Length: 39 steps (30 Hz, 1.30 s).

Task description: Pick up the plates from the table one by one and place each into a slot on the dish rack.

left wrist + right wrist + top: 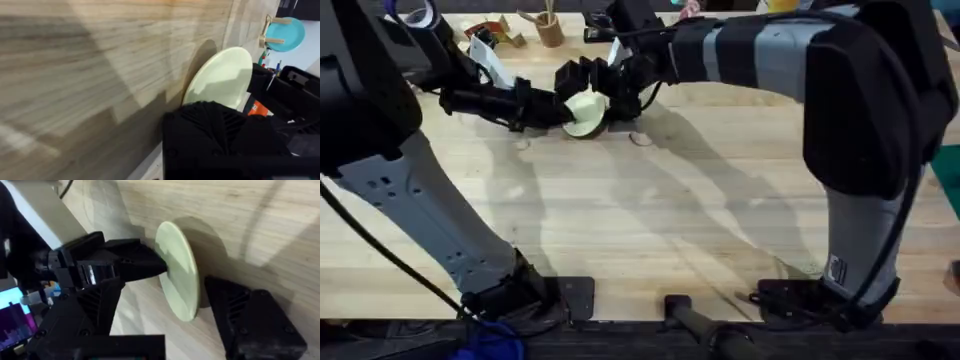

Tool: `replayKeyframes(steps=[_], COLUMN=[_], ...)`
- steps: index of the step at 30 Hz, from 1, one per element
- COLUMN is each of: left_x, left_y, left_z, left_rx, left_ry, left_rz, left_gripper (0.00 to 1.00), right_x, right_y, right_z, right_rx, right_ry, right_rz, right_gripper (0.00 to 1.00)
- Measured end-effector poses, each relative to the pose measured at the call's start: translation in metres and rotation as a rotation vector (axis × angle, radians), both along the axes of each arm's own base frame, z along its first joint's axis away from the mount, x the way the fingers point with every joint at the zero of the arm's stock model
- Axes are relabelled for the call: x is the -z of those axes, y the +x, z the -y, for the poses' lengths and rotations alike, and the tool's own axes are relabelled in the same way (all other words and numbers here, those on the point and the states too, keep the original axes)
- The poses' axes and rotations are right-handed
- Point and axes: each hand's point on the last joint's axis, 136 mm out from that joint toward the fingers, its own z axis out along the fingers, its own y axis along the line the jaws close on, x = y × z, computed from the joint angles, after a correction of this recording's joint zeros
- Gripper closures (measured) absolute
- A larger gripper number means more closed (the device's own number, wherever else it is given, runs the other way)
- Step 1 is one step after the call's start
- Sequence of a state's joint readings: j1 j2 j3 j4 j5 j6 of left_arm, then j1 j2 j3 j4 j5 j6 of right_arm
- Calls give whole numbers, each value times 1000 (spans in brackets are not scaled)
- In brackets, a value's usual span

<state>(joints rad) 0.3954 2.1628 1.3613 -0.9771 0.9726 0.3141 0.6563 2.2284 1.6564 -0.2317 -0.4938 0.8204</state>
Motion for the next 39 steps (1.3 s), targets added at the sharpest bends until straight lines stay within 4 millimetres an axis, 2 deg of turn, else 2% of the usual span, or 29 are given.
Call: replayKeyframes(steps=[6,8,14,17,23,39], left_x=[0,0,0,0,-1,-3], left_y=[0,0,0,0,1,-2], left_z=[0,0,0,-1,-2,-2], left_rx=[0,0,0,-1,-8,-12], left_ry=[0,0,0,0,-6,-17], left_rz=[0,0,0,1,6,-14], left_gripper=[960,960,961,961,960,960], right_x=[0,0,8,11,10,7], right_y=[0,0,-1,-2,3,-3], right_z=[0,0,0,3,5,5], right_rx=[5,7,10,17,26,-38], right_ry=[2,1,-11,-23,-19,8], right_rz=[-5,-7,-25,-32,-26,-29], right_gripper=[7,37,361,684,940,970])
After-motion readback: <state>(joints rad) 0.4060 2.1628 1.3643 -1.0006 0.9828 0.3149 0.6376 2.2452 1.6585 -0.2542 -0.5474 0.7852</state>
